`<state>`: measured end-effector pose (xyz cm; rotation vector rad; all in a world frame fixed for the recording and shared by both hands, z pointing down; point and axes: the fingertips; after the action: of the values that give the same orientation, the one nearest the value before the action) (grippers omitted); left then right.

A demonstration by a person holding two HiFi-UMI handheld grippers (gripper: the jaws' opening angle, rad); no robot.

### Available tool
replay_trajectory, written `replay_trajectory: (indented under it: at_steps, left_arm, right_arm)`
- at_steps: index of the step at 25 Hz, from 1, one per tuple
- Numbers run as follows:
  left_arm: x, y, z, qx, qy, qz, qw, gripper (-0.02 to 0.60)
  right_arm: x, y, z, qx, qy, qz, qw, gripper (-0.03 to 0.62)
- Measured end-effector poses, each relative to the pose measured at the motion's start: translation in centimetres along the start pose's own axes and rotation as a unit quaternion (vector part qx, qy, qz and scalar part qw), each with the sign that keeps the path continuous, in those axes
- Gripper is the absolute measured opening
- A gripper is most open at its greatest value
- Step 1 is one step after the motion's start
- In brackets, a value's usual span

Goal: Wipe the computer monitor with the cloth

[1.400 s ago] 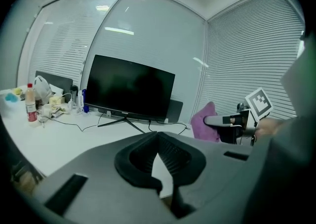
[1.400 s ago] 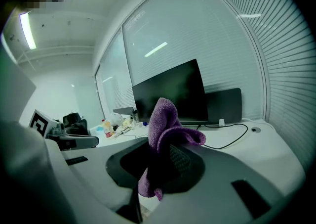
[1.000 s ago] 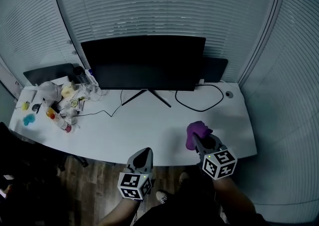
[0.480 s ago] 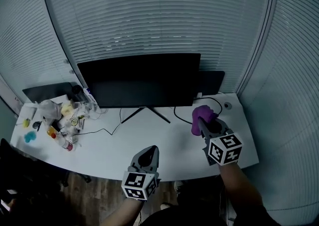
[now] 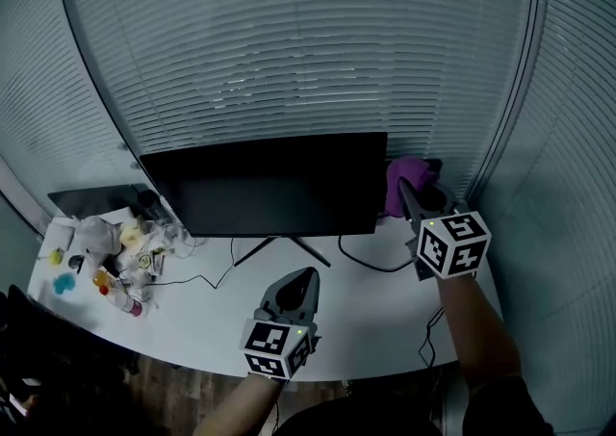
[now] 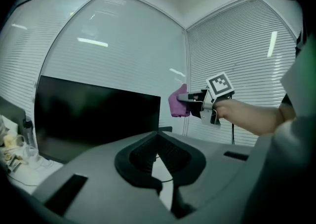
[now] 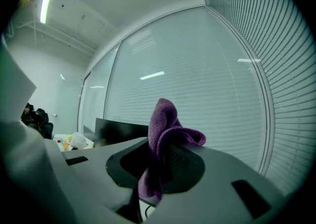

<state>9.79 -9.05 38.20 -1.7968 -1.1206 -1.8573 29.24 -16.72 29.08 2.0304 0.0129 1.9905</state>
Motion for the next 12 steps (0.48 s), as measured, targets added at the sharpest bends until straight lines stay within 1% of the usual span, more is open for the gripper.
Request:
replay_trajectory:
  at_steps: [6, 9, 12]
  left_arm:
    - [-3.0, 3.3, 1.1, 0.008, -0.003, 0.007, 0.9999, 0.006]
    - [-3.0, 5.0, 1.3, 0.012, -0.006, 0.005, 0.9999, 0.006]
    - [-2.8, 6.6, 1.4, 0.013, -0.010, 0.001, 0.9999, 0.006]
  right_arm:
    - [-4.3, 2.2, 3.8, 0.010, -0.017, 0.004, 1.000, 0.072]
    - [-5.0, 4.0, 4.7, 0.007, -0.033, 0.000, 0.999, 0.072]
    - [-4.9, 5.2, 5.4, 0.003, -0.049, -0.006, 0.999, 0.072]
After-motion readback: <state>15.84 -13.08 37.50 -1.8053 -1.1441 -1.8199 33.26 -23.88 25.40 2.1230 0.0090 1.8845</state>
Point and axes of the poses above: the fingertips, and each gripper's own axes: y forward along the fingers, z to its right, x out of its underside, and after that the axes turned 10 degrees about -z, right-handed
